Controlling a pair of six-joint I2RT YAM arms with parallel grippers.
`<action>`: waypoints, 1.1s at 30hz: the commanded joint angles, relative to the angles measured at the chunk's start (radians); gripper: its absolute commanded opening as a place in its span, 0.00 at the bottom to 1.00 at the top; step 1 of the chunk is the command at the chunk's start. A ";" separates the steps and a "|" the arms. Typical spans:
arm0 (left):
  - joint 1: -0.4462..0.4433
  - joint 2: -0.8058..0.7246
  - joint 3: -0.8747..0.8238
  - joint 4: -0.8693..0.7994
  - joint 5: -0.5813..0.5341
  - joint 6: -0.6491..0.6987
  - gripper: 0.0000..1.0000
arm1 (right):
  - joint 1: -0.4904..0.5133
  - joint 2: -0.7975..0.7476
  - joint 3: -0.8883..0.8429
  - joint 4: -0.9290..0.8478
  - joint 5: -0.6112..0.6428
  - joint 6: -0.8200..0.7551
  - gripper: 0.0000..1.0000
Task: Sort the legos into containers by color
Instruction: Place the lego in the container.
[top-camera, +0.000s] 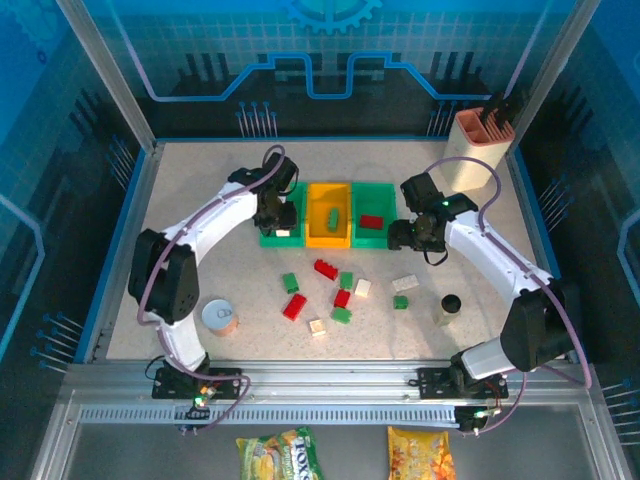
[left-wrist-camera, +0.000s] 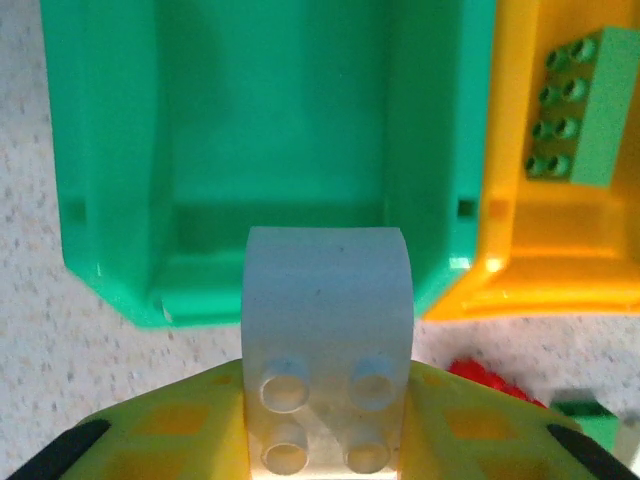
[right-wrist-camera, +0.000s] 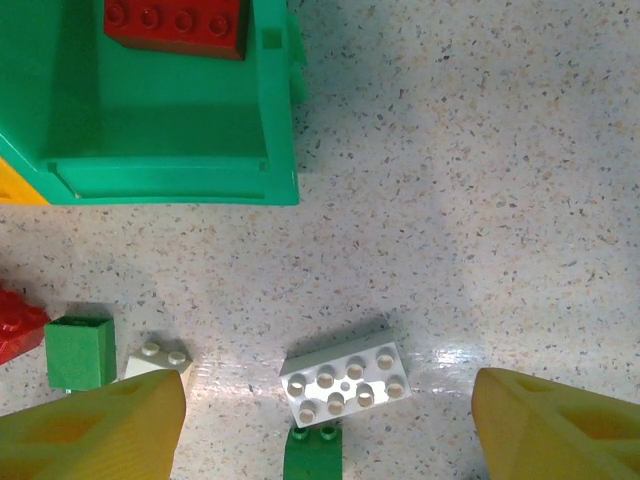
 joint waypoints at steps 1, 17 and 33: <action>0.028 0.078 0.076 -0.028 0.014 0.094 0.35 | 0.017 0.013 0.042 -0.044 0.020 0.013 0.77; 0.074 0.358 0.332 -0.044 -0.030 0.154 0.35 | 0.022 -0.035 -0.003 -0.056 0.051 0.031 0.77; 0.077 0.362 0.335 -0.055 -0.031 0.135 0.43 | 0.026 -0.048 -0.017 -0.052 0.047 0.024 0.77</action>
